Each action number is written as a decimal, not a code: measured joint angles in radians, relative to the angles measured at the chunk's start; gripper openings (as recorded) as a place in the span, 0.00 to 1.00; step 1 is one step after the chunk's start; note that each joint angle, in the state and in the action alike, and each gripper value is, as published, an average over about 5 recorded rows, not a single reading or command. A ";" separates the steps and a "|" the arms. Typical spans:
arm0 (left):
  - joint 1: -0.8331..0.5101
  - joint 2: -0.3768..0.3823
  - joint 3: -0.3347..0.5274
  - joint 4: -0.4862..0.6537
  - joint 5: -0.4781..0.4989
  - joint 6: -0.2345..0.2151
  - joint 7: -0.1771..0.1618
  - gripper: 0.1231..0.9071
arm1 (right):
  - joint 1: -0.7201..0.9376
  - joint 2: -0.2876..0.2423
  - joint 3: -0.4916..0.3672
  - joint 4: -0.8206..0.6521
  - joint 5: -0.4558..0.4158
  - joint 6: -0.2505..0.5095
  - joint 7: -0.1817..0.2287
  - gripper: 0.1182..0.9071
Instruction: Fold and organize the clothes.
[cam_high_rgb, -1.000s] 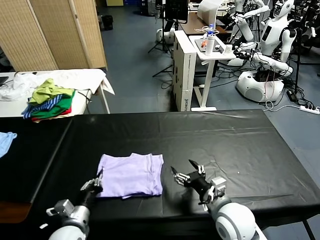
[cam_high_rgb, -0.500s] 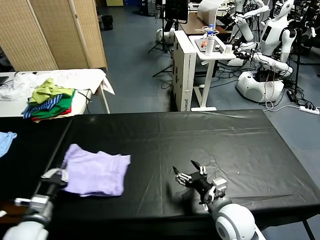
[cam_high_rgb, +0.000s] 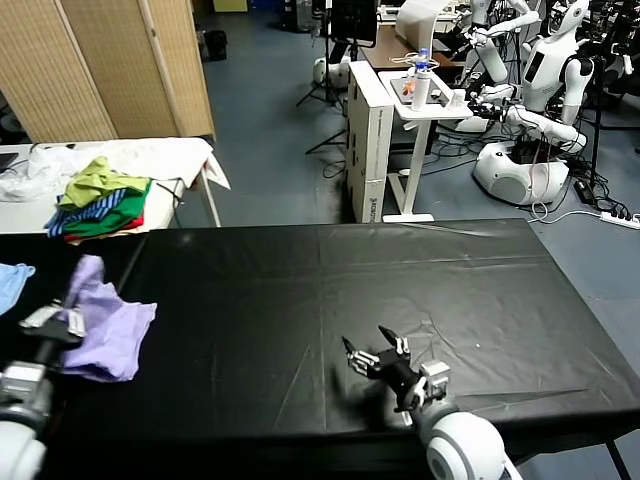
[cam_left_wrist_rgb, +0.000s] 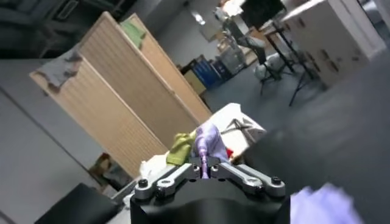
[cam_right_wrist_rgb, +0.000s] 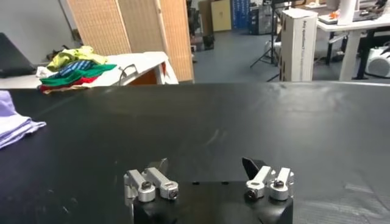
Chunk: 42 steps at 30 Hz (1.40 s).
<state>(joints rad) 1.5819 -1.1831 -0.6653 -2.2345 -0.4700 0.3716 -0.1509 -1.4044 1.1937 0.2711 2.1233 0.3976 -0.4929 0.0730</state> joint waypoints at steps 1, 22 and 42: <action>-0.012 -0.022 0.026 0.001 -0.022 0.002 -0.004 0.08 | -0.004 0.001 0.000 0.001 -0.003 0.000 0.000 1.00; -0.053 -0.278 0.267 0.075 0.066 -0.030 0.109 0.77 | 0.097 -0.006 -0.085 -0.033 0.229 -0.090 0.041 1.00; -0.013 -0.250 0.151 0.033 0.167 -0.112 0.113 1.00 | 0.357 0.134 -0.322 -0.279 0.329 -0.102 0.083 0.60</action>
<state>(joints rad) 1.5692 -1.4331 -0.5147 -2.2018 -0.3034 0.2592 -0.0382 -1.0472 1.3280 -0.0507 1.8438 0.7265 -0.5951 0.1562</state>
